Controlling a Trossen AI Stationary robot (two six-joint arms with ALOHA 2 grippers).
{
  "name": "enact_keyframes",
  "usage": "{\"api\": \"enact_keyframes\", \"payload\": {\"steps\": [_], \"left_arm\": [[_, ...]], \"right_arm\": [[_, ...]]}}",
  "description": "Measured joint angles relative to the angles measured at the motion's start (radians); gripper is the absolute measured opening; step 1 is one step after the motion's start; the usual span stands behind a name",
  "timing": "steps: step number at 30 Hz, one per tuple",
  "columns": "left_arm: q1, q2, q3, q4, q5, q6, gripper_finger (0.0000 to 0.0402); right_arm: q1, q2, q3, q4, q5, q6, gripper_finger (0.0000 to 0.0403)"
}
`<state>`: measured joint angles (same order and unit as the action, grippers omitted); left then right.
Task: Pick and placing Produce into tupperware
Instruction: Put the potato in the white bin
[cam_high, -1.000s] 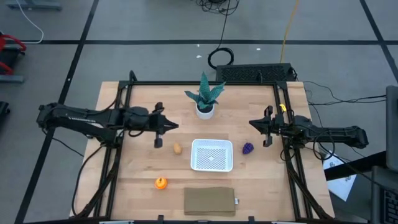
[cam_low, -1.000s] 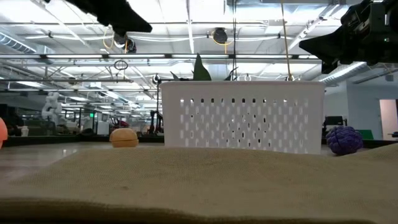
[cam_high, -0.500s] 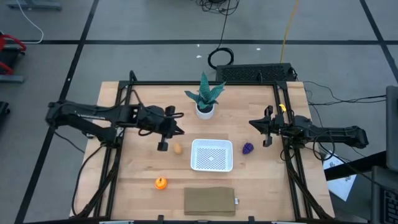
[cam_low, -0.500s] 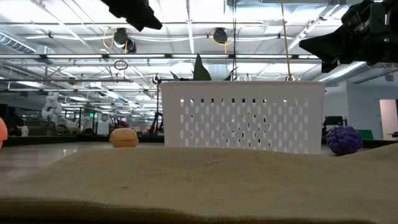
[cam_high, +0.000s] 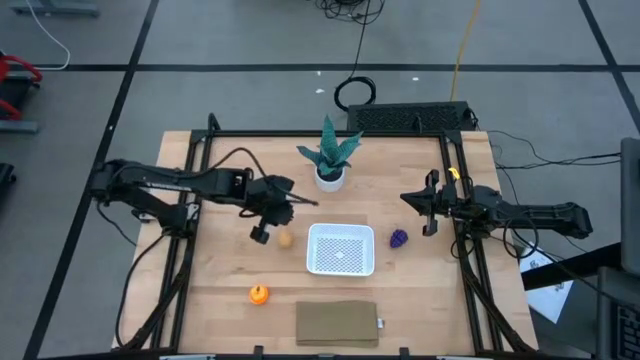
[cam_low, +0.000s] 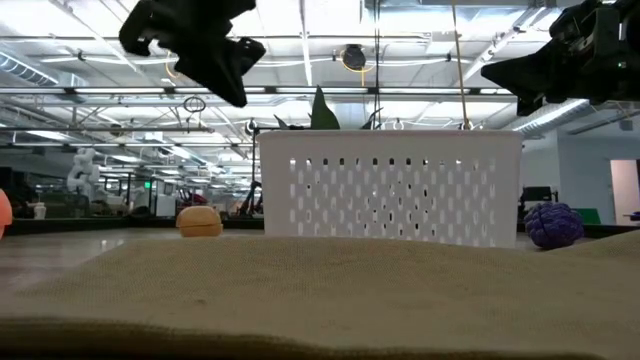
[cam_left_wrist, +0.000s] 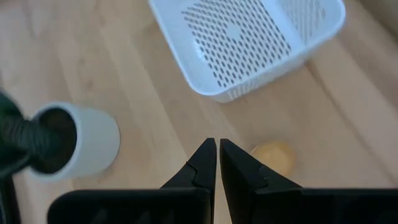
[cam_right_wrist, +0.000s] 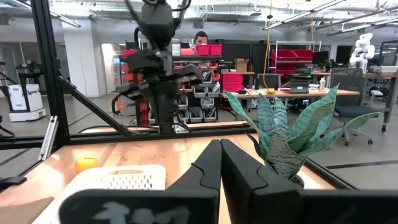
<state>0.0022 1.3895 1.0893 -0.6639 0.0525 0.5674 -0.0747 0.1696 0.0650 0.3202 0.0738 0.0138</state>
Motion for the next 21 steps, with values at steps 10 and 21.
{"api": "enact_keyframes", "payload": {"steps": [10, 21], "left_arm": [[-0.028, 0.109, 0.0, -0.001, 0.019, 0.066, 0.0026], [-0.029, 0.145, -0.001, -0.043, 0.158, 0.095, 0.0059]], "right_arm": [[0.0, 0.001, 0.0, -0.011, 0.0, 0.0, 0.0], [0.0, 0.001, 0.0, -0.012, 0.0, 0.001, 0.0]]}}
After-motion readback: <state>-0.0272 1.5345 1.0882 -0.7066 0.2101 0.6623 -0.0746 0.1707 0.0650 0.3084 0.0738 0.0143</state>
